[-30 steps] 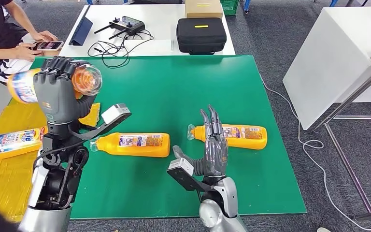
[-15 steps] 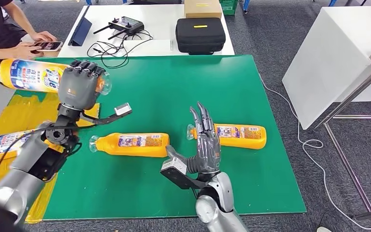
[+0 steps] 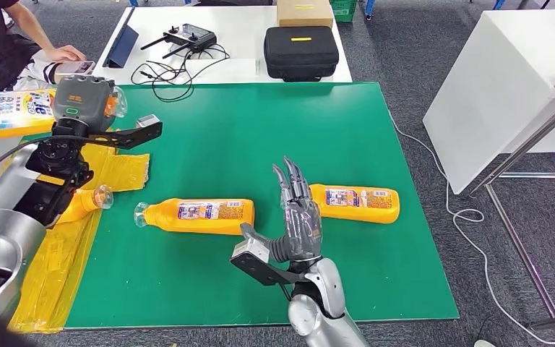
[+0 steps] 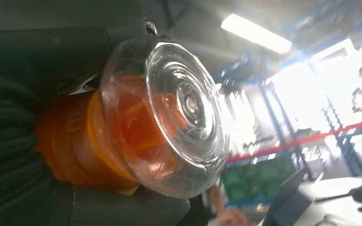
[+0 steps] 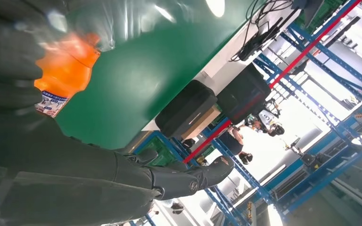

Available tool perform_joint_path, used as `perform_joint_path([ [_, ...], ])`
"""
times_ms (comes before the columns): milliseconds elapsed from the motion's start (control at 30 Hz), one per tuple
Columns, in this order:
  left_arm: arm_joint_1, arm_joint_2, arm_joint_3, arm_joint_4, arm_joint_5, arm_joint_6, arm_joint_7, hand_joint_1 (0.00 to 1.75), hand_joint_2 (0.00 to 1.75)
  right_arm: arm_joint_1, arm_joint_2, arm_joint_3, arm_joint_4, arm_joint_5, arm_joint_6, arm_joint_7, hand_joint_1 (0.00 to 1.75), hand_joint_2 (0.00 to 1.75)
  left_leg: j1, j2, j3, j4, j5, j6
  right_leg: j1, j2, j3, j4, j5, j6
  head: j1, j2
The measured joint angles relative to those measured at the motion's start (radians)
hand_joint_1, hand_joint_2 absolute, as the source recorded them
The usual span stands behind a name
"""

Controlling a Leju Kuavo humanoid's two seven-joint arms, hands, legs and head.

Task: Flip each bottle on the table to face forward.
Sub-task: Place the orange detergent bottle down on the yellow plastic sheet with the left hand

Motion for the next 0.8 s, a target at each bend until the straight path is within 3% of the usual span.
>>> perform_joint_path([
  [33,-0.005,-0.002,0.007,0.006,0.007,-0.018,0.001,1.69,1.75,-0.001,0.0,0.003,0.002,0.0,0.0,0.0,0.0,1.75,0.0,0.0,0.0,0.0,0.0,0.0,0.0,0.0,0.0,0.0,0.0,0.0,0.0,0.0],
  [167,-0.02,-0.012,0.032,0.023,0.035,-0.073,-0.005,0.06,1.75,-0.007,0.0,0.011,0.009,0.0,0.0,0.004,0.0,1.75,0.0,0.0,0.0,0.0,0.0,0.0,0.0,0.0,0.0,0.0,0.0,0.0,0.0,0.0],
  [467,-0.023,-0.014,0.038,0.025,0.042,-0.085,-0.007,0.0,1.75,-0.007,0.0,0.012,0.01,0.0,0.001,0.006,0.0,1.75,0.0,0.0,0.0,0.0,0.0,0.0,0.0,0.0,0.0,0.0,0.0,0.0,0.0,0.0],
  [600,-0.03,-0.021,0.064,0.031,0.065,-0.134,-0.021,0.0,1.75,-0.008,0.0,0.014,0.012,0.006,0.009,0.016,0.0,1.75,0.0,0.0,0.0,0.0,0.0,0.0,0.0,0.0,0.0,0.0,0.0,0.0,0.0,0.0],
  [733,-0.034,-0.047,0.115,0.033,0.063,-0.147,-0.041,0.0,1.75,-0.021,0.0,0.026,0.032,0.077,0.066,0.088,0.0,1.75,0.0,0.0,0.0,0.0,0.0,0.0,0.0,0.0,0.0,0.0,0.0,0.0,0.0,0.0],
  [800,-0.035,-0.059,0.134,0.032,0.068,-0.146,-0.058,0.0,0.87,-0.03,0.0,0.036,0.049,0.135,0.108,0.148,0.0,1.75,0.0,0.0,0.0,0.0,0.0,0.0,0.0,0.0,0.0,0.0,0.0,0.0,0.0,0.0],
])
